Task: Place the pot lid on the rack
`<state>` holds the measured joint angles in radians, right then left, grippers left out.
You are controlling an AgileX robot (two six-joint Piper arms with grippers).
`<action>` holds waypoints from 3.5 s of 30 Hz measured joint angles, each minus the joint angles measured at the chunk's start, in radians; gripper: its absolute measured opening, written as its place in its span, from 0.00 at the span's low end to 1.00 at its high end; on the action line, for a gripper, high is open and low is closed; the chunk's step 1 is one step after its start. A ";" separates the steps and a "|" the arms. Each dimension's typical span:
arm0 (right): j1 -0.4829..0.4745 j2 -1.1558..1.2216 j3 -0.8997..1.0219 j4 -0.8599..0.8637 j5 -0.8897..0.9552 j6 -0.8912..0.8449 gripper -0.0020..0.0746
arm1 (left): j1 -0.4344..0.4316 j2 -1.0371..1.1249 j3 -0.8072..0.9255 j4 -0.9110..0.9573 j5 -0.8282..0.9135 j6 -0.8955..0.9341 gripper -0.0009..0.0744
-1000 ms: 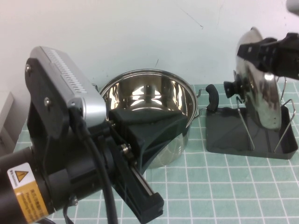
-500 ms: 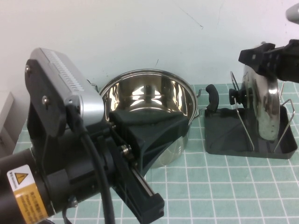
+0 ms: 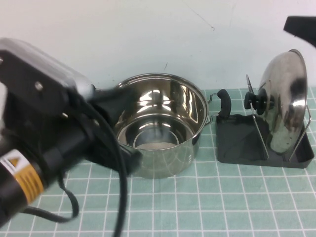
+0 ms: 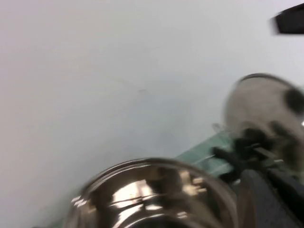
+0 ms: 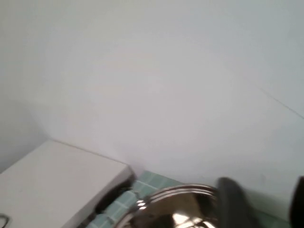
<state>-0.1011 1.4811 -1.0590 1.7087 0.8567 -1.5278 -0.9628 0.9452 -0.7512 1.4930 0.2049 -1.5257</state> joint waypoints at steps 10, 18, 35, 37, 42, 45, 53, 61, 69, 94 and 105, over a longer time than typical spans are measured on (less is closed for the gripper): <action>-0.010 -0.225 -0.010 -0.498 0.219 0.096 0.04 | 0.000 -0.003 -0.035 -0.644 0.583 0.638 0.01; 0.000 -0.440 -0.010 -1.328 0.245 0.568 0.03 | 0.000 -0.123 -0.044 -1.025 0.670 0.875 0.01; 0.000 -1.121 0.575 -1.130 -0.043 0.342 0.03 | 0.000 -0.624 0.330 -1.081 0.201 0.941 0.01; 0.000 -1.180 0.635 -1.079 -0.071 0.323 0.03 | 0.000 -0.646 0.373 -1.049 0.139 0.941 0.01; 0.000 -1.250 0.717 -1.037 -0.137 0.310 0.03 | 0.000 -0.653 0.413 -0.953 0.074 0.943 0.01; 0.000 -1.255 0.738 -1.037 -0.144 0.307 0.03 | 0.000 -0.653 0.418 -0.941 0.061 0.943 0.01; 0.000 -1.255 0.746 -1.036 -0.103 0.307 0.03 | 0.000 -0.653 0.418 -0.931 0.061 0.943 0.01; 0.000 -1.255 0.746 -1.036 -0.090 0.307 0.03 | 0.000 -0.653 0.420 -0.931 0.061 0.943 0.01; 0.002 -1.255 0.746 -1.036 -0.076 0.307 0.03 | 0.146 -0.737 0.423 -1.092 0.112 1.063 0.01; 0.002 -1.255 0.746 -1.036 -0.070 0.307 0.03 | 0.816 -0.955 0.778 -1.493 0.110 1.313 0.01; 0.002 -1.255 0.746 -1.036 -0.070 0.307 0.03 | 0.816 -0.955 0.775 -1.493 0.125 1.319 0.01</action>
<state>-0.0992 0.2256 -0.3126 0.6732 0.7867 -1.2205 -0.1468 -0.0102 0.0239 0.0000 0.3296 -0.2062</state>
